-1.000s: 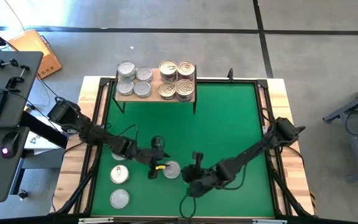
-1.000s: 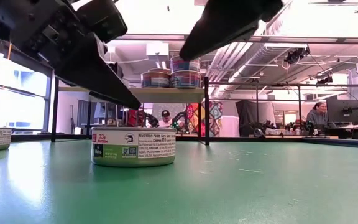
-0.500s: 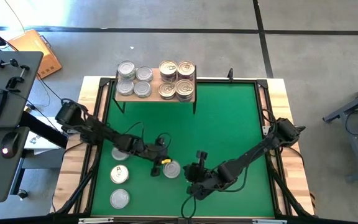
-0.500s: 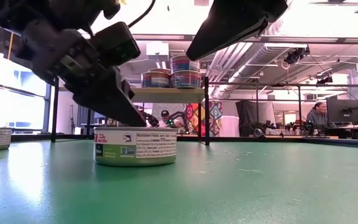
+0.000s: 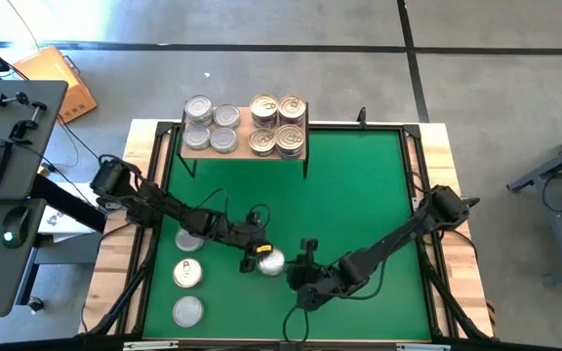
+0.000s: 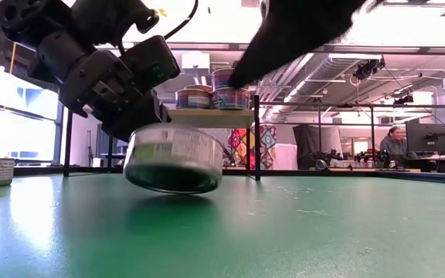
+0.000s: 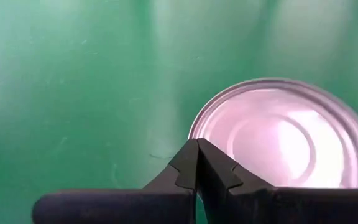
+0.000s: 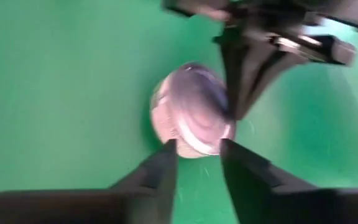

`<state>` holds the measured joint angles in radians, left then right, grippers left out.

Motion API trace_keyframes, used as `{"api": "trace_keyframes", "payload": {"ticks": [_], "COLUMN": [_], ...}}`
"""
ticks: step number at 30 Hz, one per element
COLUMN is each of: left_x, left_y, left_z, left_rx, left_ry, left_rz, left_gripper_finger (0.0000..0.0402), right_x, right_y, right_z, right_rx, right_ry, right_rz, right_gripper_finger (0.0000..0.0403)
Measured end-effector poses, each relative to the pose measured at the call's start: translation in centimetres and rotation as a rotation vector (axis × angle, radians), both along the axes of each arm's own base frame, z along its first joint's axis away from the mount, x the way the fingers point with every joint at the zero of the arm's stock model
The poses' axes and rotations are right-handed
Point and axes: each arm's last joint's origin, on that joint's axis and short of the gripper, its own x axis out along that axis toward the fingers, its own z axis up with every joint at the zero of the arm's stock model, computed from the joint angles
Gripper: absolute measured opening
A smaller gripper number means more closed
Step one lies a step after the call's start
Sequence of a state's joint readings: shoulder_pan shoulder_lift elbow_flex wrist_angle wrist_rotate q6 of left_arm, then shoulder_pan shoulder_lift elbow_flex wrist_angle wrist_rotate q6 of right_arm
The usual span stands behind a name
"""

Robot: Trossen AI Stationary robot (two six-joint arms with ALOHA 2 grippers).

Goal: Stack canned seafood by type on shelf
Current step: Stack the green tuna can on the other green tuna can on the shelf

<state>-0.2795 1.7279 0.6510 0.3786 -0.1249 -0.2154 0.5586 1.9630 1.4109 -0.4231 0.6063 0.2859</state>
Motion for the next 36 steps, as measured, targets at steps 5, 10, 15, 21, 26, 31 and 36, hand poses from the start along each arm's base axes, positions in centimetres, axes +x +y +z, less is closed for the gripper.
{"api": "trace_keyframes", "payload": {"ticks": [5, 10, 15, 21, 26, 31, 36], "left_x": [0.0, 0.1, 0.1, 0.1, 0.1, 0.2, 0.2], "left_y": [0.2, 0.1, 0.1, 0.1, 0.1, 0.1, 0.1], "left_z": [-0.1, -0.1, 0.0, 0.0, 0.0, 0.2, 0.2], "left_rx": [0.002, 0.001, -0.001, 0.003, 0.007, 0.005, 0.003], "left_ry": [-0.003, -0.013, -0.022, -0.024, -0.025, -0.034, -0.041], "left_rz": [0.006, -0.007, -0.006, -0.008, -0.008, -0.007, -0.007], "left_gripper_finger": [0.0, 0.0, 0.0, 0.0, 0.0, 0.0, 0.0], "right_x": [1.1, 2.3, 3.3, 4.5, 5.1, 5.6, 5.7], "right_y": [0.1, -0.7, -2.5, -4.7, -6.1, -6.9, -7.3], "right_z": [-1.9, -2.5, -2.5, -2.4, -2.2, -1.0, 0.5], "right_rx": [-0.119, -0.158, -0.143, -0.114, -0.14, -0.157, -0.101], "right_ry": [0.022, -0.022, -0.014, 0.047, 0.114, 0.199, 0.255], "right_rz": [0.099, 0.076, 0.039, 0.163, 0.299, 0.334, 0.307], "right_gripper_finger": [0.0217, 0.0287, 0.0302, 0.0303, 0.0303, 0.0303, 0.0303]}}
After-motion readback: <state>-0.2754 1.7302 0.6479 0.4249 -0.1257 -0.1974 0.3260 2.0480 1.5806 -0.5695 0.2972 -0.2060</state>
